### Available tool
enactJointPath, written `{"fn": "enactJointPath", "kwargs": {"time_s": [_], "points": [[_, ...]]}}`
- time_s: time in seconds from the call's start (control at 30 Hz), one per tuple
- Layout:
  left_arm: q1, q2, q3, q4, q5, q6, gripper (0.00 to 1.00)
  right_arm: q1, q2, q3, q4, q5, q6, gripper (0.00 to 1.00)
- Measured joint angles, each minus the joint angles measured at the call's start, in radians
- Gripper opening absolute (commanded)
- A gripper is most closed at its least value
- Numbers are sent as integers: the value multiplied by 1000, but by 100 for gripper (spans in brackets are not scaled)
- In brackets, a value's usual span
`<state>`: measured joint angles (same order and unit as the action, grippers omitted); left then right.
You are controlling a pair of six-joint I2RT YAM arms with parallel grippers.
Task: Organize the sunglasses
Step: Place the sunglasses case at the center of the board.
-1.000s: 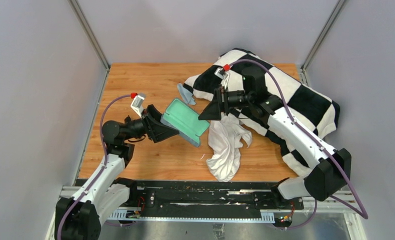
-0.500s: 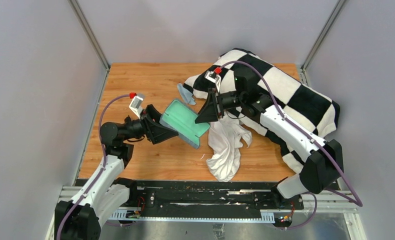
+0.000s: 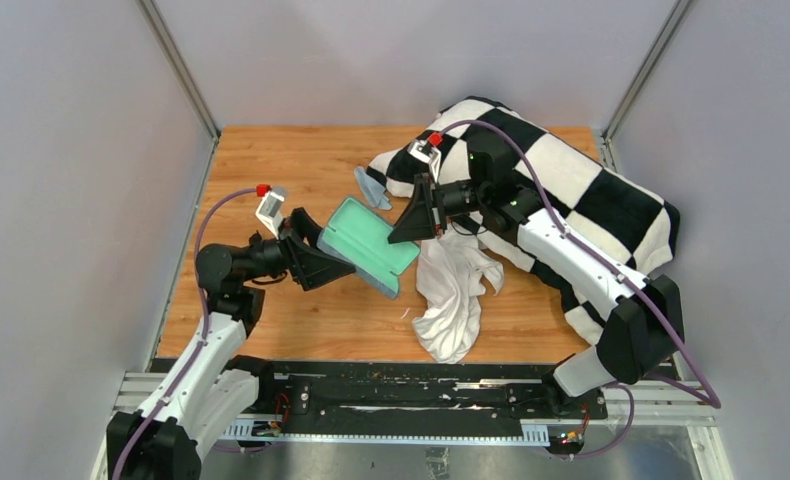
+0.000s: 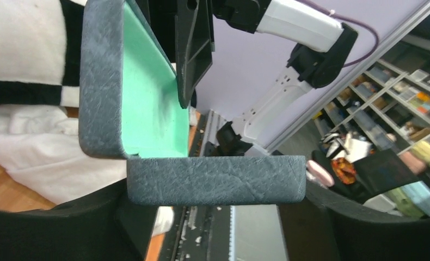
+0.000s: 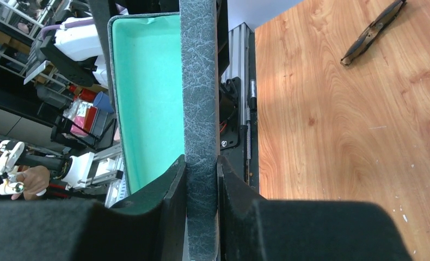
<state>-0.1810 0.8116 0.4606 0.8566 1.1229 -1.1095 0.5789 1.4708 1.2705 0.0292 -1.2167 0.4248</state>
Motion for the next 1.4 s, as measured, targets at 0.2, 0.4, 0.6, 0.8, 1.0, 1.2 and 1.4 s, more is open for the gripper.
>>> {"fn": "enactJointPath", "kwargs": {"time_s": [0.2,0.4,0.6,0.8,1.0,1.2,1.4], "points": [[0,-4,40,-193,-31,119,100,1,-10,22,-140,90,-76,0],[0,2,147,-570,-146,319,100,4,-47,57,-309,295,-177,0],[1,8,354,-1053,-399,589,100,5,-89,63,-407,567,-241,0],[1,-17,417,-1285,-637,684,100,10,-69,63,-447,741,-290,0],[1,-25,529,-1450,-847,692,100,12,-8,63,-439,732,-270,0],[1,-71,586,-1503,-998,684,100,19,40,63,-357,690,-219,0],[1,-78,594,-1551,-1057,671,100,11,235,61,-37,405,83,0]]}}
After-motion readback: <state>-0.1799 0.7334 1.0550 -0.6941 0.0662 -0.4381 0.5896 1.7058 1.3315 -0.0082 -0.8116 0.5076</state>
